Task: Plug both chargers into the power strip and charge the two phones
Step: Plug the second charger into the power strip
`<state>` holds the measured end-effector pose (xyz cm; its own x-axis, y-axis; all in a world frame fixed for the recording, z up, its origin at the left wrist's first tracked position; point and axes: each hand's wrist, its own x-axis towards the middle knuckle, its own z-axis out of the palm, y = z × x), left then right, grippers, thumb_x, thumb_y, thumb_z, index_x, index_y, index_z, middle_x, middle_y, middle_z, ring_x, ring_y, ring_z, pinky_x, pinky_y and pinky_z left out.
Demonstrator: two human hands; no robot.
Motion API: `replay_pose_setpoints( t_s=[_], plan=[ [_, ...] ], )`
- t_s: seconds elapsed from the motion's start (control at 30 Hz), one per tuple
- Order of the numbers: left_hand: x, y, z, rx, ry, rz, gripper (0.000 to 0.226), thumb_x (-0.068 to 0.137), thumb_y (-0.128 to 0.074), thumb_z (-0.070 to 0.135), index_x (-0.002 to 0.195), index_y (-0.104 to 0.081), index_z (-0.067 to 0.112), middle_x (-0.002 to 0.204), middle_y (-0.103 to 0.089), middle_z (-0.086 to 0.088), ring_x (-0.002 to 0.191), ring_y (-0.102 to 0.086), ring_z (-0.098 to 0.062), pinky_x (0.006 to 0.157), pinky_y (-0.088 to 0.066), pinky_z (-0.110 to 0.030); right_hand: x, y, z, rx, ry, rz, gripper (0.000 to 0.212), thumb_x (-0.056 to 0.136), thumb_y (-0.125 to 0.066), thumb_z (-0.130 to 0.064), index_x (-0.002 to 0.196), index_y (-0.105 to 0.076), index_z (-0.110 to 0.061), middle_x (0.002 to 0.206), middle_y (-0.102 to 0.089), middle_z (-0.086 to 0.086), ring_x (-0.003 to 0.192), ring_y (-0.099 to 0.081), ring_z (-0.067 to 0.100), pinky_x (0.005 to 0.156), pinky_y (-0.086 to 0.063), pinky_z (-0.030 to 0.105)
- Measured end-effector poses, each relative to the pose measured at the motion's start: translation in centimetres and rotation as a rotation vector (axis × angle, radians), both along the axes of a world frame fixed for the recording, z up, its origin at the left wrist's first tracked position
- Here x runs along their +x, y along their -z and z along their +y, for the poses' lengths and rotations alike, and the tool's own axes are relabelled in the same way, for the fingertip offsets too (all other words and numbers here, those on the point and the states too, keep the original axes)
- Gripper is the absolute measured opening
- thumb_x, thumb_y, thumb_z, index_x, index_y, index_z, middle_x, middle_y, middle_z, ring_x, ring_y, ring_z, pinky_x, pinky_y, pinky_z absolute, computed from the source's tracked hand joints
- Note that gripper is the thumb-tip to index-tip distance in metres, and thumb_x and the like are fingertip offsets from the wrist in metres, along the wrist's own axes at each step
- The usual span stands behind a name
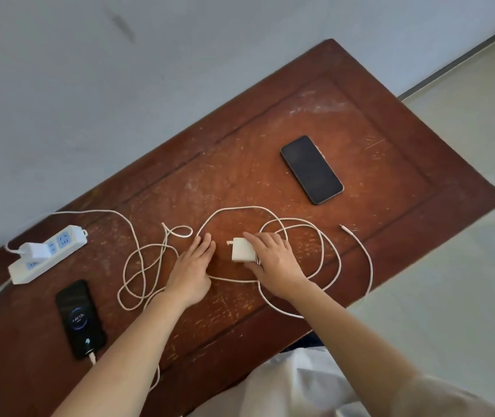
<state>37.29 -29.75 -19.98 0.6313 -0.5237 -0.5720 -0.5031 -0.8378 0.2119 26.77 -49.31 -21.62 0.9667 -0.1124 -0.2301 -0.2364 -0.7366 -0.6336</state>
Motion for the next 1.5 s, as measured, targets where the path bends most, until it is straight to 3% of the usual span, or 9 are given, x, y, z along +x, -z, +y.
replay_pose_setpoints(
  t_s=[0.2,0.4,0.53,0.67,0.9,1.07,1.23,1.37,1.5],
  plan=[
    [0.7,-0.6,-0.2,0.023,-0.001,0.061,0.076,0.089,-0.04,-0.005,0.159,-0.019,0.018,0.169,-0.003,0.007,0.154,0.002,-0.012,0.124,-0.019,-0.045,1.1,-2.8,-3.2,0.663,0.551,0.052,0.055,0.1,-0.041,-0.058,0.144,-0.043,-0.025,0.112,-0.065,-0.007,0.081,-0.065,0.0,0.061,-0.049,0.012],
    [1.7,-3.0,-1.7,-0.378,-0.519,0.174,0.04,0.101,-0.047,0.014,0.139,-0.055,0.02,0.145,-0.056,-0.002,0.136,-0.048,-0.018,0.111,-0.037,-0.032,2.5,-5.5,-3.0,0.795,0.604,0.005,0.035,0.104,-0.029,-0.057,0.118,-0.049,-0.032,0.102,-0.058,-0.015,0.094,-0.059,0.011,0.074,-0.048,0.023],
    [2.4,-7.0,-1.3,-0.7,-0.836,0.299,0.03,0.103,-0.045,0.043,0.112,-0.068,0.026,0.109,-0.074,0.003,0.105,-0.067,-0.022,0.077,-0.053,-0.033,2.9,-6.8,0.1,0.665,0.431,-0.07,0.048,0.088,-0.06,-0.063,0.124,-0.051,-0.033,0.107,-0.065,-0.015,0.091,-0.066,0.009,0.069,-0.056,0.027],
    [3.3,-10.4,2.5,-0.816,-0.933,0.456,0.049,0.101,-0.037,0.059,0.117,-0.066,0.023,0.11,-0.075,-0.003,0.102,-0.068,-0.021,0.081,-0.049,-0.036,3.5,-7.6,4.9,0.498,0.28,-0.187,0.084,0.069,-0.092,-0.033,0.14,-0.047,-0.027,0.114,-0.064,-0.011,0.099,-0.066,0.006,0.076,-0.061,0.023],
    [3.4,-12.1,13.6,-0.871,-0.826,0.394,0.012,0.087,-0.076,0.029,0.099,-0.08,0.027,0.097,-0.079,0.014,0.1,-0.071,-0.009,0.074,-0.055,-0.013,4.4,-9.2,14.8,0.473,0.179,-0.218,0.089,0.067,-0.093,-0.03,0.143,-0.046,-0.031,0.111,-0.066,-0.014,0.092,-0.065,-0.003,0.076,-0.056,0.015],
    [3.9,-11.2,20.1,-0.975,-0.95,0.484,0.013,0.087,-0.076,0.022,0.098,-0.08,0.016,0.102,-0.08,-0.005,0.103,-0.073,-0.022,0.092,-0.055,-0.036,4.3,-9.6,20.9,0.269,0.169,-0.237,0.062,0.067,-0.087,-0.05,0.123,-0.066,-0.033,0.091,-0.069,-0.022,0.071,-0.064,0.0,0.064,-0.051,0.014],
    [4.1,-10.6,23.8,-1.144,-1.064,0.578,0.012,0.094,-0.067,0.013,0.096,-0.078,0.011,0.096,-0.08,-0.007,0.094,-0.076,-0.02,0.068,-0.059,-0.021,6.1,-10.1,24.9,0.238,0.124,-0.253,0.069,0.073,-0.087,-0.04,0.136,-0.059,-0.037,0.097,-0.066,-0.024,0.079,-0.066,-0.002,0.068,-0.05,0.009],
    [5.4,-8.9,25.9,-1.045,-1.116,0.414,0.013,0.098,-0.063,0.021,0.098,-0.075,0.017,0.101,-0.079,-0.004,0.09,-0.072,-0.014,0.074,-0.057,-0.029,9.1,-10.1,26.3,0.155,0.024,-0.201,0.069,0.077,-0.083,-0.042,0.14,-0.057,-0.031,0.1,-0.066,-0.022,0.076,-0.064,-0.01,0.068,-0.046,0.008],
    [7.6,-6.1,28.5,-0.6,-0.83,-0.055,0.03,0.1,-0.055,0.028,0.128,-0.06,0.018,0.136,-0.059,-0.003,0.123,-0.055,-0.02,0.102,-0.047,-0.042,13.3,-10.2,26.6,-0.005,-0.023,-0.191,0.066,0.083,-0.078,-0.045,0.142,-0.056,-0.025,0.133,-0.061,-0.011,0.086,-0.07,0.004,0.075,-0.059,0.031]
  ],
)
